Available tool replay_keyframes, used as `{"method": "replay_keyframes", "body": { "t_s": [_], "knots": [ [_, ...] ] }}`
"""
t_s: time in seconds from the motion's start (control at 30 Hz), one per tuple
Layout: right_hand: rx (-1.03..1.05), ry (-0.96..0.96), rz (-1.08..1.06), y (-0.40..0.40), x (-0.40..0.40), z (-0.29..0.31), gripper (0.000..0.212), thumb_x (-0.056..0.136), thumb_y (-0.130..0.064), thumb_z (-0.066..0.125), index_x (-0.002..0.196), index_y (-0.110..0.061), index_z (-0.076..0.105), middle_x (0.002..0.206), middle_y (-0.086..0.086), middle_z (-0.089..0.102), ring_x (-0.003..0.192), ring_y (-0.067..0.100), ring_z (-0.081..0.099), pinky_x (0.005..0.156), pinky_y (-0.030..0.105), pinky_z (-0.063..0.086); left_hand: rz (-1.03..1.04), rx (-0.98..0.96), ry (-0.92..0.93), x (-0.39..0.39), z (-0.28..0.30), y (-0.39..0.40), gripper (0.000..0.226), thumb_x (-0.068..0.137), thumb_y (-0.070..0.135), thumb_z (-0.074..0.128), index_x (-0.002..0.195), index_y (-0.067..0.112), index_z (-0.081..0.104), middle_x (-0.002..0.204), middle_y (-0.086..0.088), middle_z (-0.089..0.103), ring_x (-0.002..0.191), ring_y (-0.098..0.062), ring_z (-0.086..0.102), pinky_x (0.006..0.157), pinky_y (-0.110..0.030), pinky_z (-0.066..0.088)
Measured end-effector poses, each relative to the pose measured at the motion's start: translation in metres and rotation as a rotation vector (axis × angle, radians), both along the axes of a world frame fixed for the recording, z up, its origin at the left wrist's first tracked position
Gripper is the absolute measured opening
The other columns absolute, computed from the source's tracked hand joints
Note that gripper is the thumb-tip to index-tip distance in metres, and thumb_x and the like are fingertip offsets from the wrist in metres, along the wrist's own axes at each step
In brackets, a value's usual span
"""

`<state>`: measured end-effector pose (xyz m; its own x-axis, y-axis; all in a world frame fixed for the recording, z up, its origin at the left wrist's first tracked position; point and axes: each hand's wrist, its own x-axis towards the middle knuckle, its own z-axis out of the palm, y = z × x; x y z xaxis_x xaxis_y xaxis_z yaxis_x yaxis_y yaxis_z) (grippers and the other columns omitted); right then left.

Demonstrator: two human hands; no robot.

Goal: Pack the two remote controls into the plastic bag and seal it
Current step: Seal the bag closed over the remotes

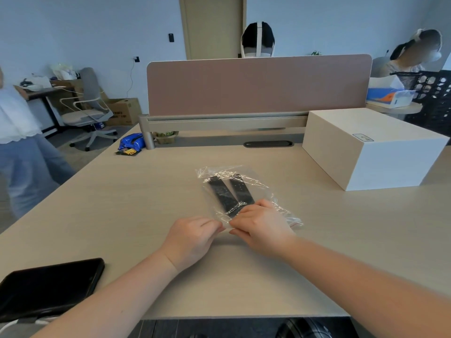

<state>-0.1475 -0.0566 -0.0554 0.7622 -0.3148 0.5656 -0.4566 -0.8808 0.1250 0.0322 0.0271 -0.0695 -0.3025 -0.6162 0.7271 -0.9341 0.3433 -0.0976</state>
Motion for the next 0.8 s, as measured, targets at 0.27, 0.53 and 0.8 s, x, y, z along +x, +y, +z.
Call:
{"method": "replay_keyframes", "body": {
  "t_s": [0.27, 0.53, 0.8],
  "knots": [
    [-0.011, -0.053, 0.031, 0.0022, 0.0055, 0.0006, 0.035, 0.083, -0.034, 0.045, 0.059, -0.025, 0.069, 0.053, -0.009, 0.067, 0.057, 0.013, 0.065, 0.063, 0.027, 0.025, -0.007, 0.033, -0.002, -0.0016, 0.0018, -0.0006, 0.038, 0.097, 0.034, 0.04, 0.074, 0.02, 0.067, 0.063, 0.004, 0.07, 0.055, -0.02, 0.065, 0.039, -0.024, 0.048],
    [-0.006, -0.046, 0.079, 0.0063, 0.0028, -0.0006, 0.031, 0.082, -0.024, 0.047, 0.061, -0.025, 0.069, 0.051, -0.008, 0.064, 0.056, 0.017, 0.062, 0.062, 0.028, 0.026, 0.032, 0.103, -0.038, -0.0036, 0.0034, 0.0023, 0.029, 0.088, 0.028, 0.047, 0.068, 0.018, 0.065, 0.061, 0.003, 0.067, 0.055, -0.021, 0.062, 0.04, -0.024, 0.043],
    [-0.112, 0.022, 0.095, 0.0025, 0.0, -0.0022, 0.016, 0.075, -0.013, 0.062, 0.062, -0.02, 0.066, 0.055, -0.008, 0.064, 0.062, 0.018, 0.063, 0.065, 0.029, 0.031, 0.04, 0.147, -0.057, -0.0052, 0.008, 0.0018, 0.025, 0.086, 0.025, 0.045, 0.066, 0.018, 0.058, 0.062, 0.001, 0.066, 0.056, -0.024, 0.061, 0.04, -0.028, 0.046]
  ]
}}
